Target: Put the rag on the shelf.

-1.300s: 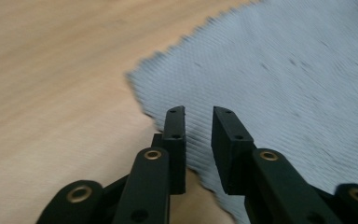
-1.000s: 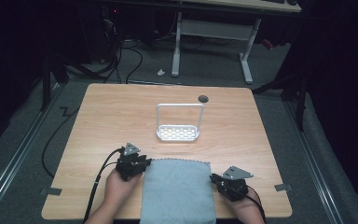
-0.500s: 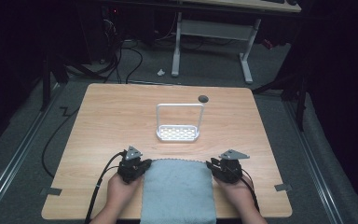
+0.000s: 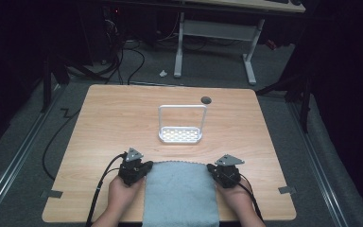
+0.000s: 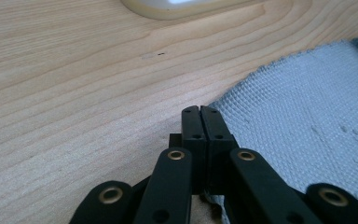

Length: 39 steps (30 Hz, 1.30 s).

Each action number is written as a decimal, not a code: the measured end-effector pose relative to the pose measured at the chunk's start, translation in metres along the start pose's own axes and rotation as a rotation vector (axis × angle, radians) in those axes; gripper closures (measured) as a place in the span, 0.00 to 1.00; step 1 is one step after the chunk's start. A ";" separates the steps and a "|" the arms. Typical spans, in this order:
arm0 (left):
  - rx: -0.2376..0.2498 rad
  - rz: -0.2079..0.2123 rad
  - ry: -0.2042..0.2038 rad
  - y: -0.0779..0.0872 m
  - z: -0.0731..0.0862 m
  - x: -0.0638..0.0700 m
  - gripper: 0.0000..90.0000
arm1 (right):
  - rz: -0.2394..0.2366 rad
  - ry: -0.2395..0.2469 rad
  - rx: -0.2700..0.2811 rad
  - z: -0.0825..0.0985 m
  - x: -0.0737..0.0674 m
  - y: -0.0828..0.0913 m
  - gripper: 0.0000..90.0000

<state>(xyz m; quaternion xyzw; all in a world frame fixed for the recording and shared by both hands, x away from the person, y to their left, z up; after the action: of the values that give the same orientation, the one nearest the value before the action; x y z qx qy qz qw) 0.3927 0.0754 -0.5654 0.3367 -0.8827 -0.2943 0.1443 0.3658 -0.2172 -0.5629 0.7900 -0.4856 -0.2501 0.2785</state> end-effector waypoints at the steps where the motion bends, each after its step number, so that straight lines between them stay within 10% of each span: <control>1: 0.014 0.004 0.006 0.001 0.000 -0.001 0.99 | -0.016 -0.019 0.003 0.001 0.001 0.001 1.00; 18: 0.191 -0.017 -0.035 0.028 -0.023 0.007 0.99 | -0.044 -0.065 0.187 -0.016 0.003 0.033 1.00; 39: 0.279 -0.060 -0.049 0.046 -0.062 -0.005 0.99 | -0.064 -0.043 0.317 -0.064 -0.001 0.048 1.00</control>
<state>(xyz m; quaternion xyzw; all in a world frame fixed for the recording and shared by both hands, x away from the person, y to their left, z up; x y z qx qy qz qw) 0.4016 0.0799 -0.4887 0.3725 -0.9079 -0.1809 0.0656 0.3784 -0.2217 -0.4841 0.8336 -0.4994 -0.1960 0.1315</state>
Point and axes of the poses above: each handheld gripper's, and its own axes: y roughly backward along the jaws, z roughly out of its underside, x roughly to its right, the point moved 5 cm from there along -y, roughly forward along the jaws, and after that the axes turned 12 degrees about -y, right-handed, at the moved point
